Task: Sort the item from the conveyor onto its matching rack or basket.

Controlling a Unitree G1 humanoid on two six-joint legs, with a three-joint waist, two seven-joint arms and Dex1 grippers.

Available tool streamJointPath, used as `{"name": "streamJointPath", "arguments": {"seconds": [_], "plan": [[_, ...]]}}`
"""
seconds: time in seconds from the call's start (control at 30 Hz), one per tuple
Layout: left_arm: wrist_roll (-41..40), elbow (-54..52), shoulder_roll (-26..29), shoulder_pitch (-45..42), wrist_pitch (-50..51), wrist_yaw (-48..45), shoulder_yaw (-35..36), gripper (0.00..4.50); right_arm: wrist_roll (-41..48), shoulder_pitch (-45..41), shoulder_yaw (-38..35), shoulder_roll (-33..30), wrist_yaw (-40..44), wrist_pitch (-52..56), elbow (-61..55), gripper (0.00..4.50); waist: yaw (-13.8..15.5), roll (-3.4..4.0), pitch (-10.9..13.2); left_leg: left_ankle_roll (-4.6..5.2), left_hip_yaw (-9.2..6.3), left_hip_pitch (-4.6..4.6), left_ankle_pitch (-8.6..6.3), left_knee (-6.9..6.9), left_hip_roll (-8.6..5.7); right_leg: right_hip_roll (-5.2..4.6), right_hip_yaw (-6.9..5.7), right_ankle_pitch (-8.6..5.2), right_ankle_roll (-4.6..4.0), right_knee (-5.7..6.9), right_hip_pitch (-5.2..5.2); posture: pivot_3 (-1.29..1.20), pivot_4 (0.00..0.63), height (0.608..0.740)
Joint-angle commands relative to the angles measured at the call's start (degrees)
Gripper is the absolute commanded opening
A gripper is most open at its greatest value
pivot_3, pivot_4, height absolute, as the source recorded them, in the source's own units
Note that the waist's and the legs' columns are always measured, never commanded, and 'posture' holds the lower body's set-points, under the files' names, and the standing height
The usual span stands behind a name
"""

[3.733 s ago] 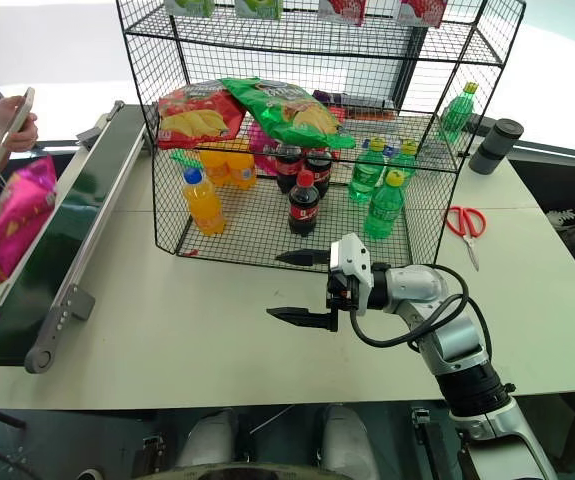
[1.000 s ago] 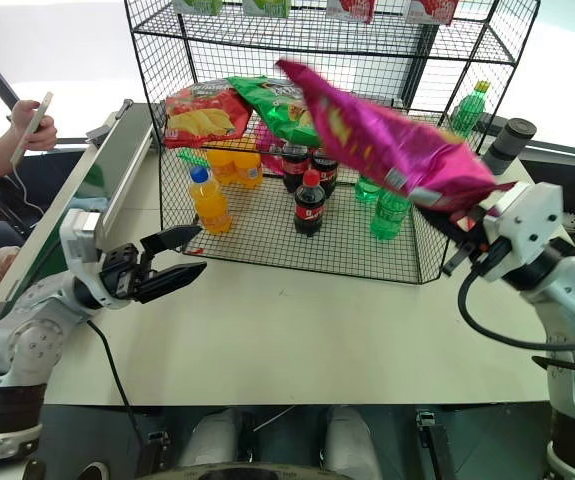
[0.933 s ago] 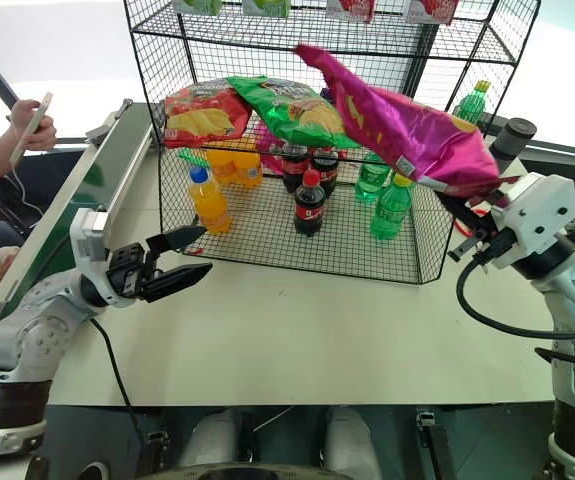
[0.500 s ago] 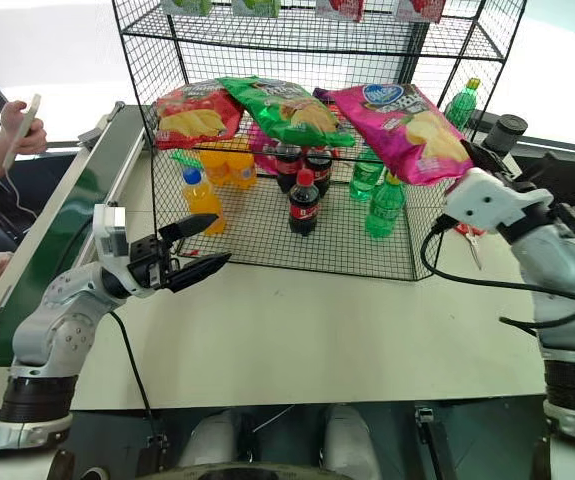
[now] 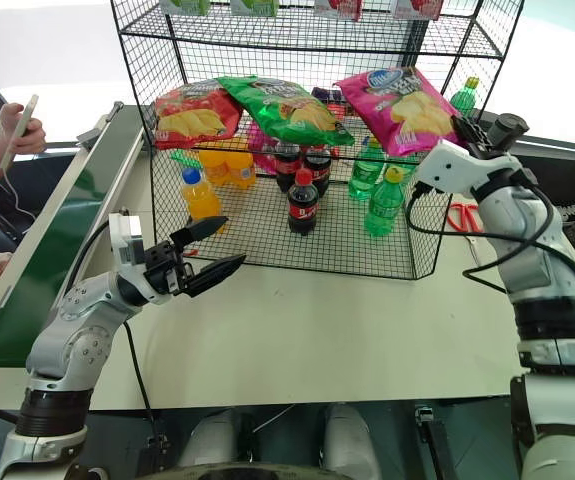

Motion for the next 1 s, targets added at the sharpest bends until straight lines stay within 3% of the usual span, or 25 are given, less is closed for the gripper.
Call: {"name": "streamJointPath", "arguments": {"seconds": [0.03,0.07,0.37,0.4,0.8,1.0], "plan": [[-0.10,-1.70,-0.02,-0.61,-1.20,0.37,0.11,4.50,0.82,-4.16,0.35,-0.22,-1.65,-0.68,5.00,0.13,0.09,0.00,0.00,0.00,0.00,0.00,0.00,0.00,0.00,0.00,0.00,0.00,0.00,0.00,0.00,0.00,0.150,0.726],[0.10,-1.67,0.16,-0.51,-1.33,0.33,0.12,4.50,1.11,-4.69,0.60,-0.25,-1.73,-0.96,6.06,0.13,0.12,0.00,0.00,0.00,0.00,0.00,0.00,0.00,0.00,0.00,0.00,0.00,0.00,0.00,0.01,0.00,0.150,0.726],[0.96,-1.96,0.23,1.13,-2.42,0.54,-0.37,4.50,7.83,-4.74,-0.18,-0.27,3.80,0.72,4.45,4.33,0.10,0.05,0.03,0.00,-0.01,0.00,0.00,0.02,0.02,-0.01,-0.01,0.00,0.01,-0.01,0.03,0.00,0.150,0.726],[1.05,-1.98,0.22,1.27,-2.55,0.54,-0.45,4.50,8.83,-4.50,-0.43,-0.51,5.09,1.17,3.52,4.48,0.11,0.04,0.02,0.00,-0.01,0.00,0.00,0.02,0.02,-0.01,-0.01,0.00,0.01,-0.01,0.04,0.00,0.150,0.726],[1.94,-2.10,0.07,2.26,-3.33,0.68,-1.68,4.50,27.08,0.60,-5.74,-1.47,23.70,12.60,-10.30,4.48,0.12,0.06,0.04,0.02,-0.02,0.00,-0.01,0.00,0.04,-0.01,-0.02,0.01,0.01,-0.01,0.03,0.00,0.150,0.726],[2.48,-1.52,0.04,1.91,-4.00,0.60,-2.22,4.50,31.24,2.36,-7.17,-1.72,27.62,15.28,-14.16,4.48,0.16,0.07,0.04,0.13,-0.02,0.00,-0.07,-0.01,0.06,-0.01,-0.03,0.01,0.00,-0.02,0.02,0.00,0.150,0.726]]}}
